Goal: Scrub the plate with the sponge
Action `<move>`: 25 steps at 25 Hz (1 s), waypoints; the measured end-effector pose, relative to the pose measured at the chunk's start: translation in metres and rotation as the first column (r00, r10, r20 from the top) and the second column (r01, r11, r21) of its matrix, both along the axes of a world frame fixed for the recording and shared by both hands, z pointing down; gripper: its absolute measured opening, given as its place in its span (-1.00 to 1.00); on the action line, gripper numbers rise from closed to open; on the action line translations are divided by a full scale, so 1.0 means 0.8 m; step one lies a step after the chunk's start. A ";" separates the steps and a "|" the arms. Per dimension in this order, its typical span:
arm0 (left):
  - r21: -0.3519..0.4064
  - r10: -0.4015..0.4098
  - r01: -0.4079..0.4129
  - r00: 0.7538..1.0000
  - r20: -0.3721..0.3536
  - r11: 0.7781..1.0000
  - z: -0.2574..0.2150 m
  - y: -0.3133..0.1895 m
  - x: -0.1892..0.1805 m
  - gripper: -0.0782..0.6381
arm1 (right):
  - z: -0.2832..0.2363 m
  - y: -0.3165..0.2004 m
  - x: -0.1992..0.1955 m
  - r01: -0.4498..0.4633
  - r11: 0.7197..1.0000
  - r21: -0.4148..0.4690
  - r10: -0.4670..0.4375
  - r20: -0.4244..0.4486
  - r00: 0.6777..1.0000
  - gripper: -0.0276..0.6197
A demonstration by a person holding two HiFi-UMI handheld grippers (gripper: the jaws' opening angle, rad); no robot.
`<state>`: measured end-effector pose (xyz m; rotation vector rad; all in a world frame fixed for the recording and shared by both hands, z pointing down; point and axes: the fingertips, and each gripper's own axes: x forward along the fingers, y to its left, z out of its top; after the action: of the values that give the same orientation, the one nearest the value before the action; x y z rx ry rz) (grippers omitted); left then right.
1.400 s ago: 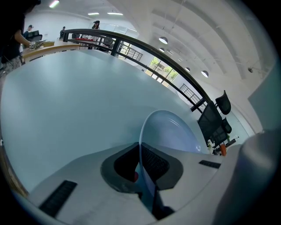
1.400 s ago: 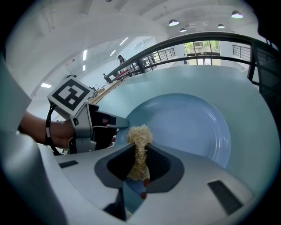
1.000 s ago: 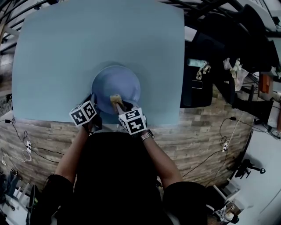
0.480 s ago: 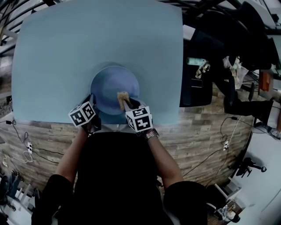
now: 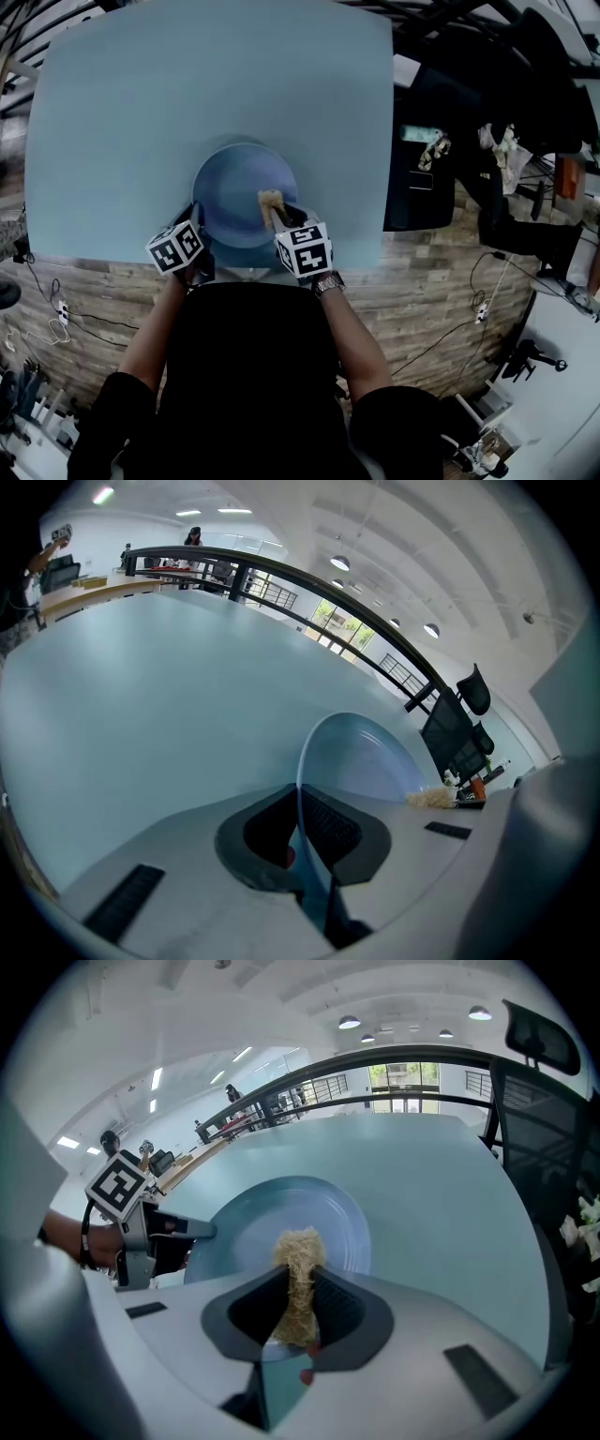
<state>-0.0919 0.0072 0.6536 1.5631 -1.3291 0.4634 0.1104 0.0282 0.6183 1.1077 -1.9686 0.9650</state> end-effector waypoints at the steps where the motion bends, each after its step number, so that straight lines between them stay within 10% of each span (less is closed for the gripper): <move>1: 0.002 0.001 -0.001 1.000 0.002 1.000 0.000 -0.001 0.000 -0.75 | 0.000 -0.003 0.003 -0.004 1.000 0.001 0.004 -0.001 1.000 -0.69; 25: 0.018 0.050 -0.050 0.999 0.009 0.999 0.004 -0.004 -0.003 -0.75 | -0.029 -0.053 0.031 -0.080 0.992 0.097 0.082 -0.021 0.996 -0.69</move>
<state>-0.0946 0.0044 0.6567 1.6138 -1.3067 0.4911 0.1355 -0.0143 0.5952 1.2558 -1.9812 0.9021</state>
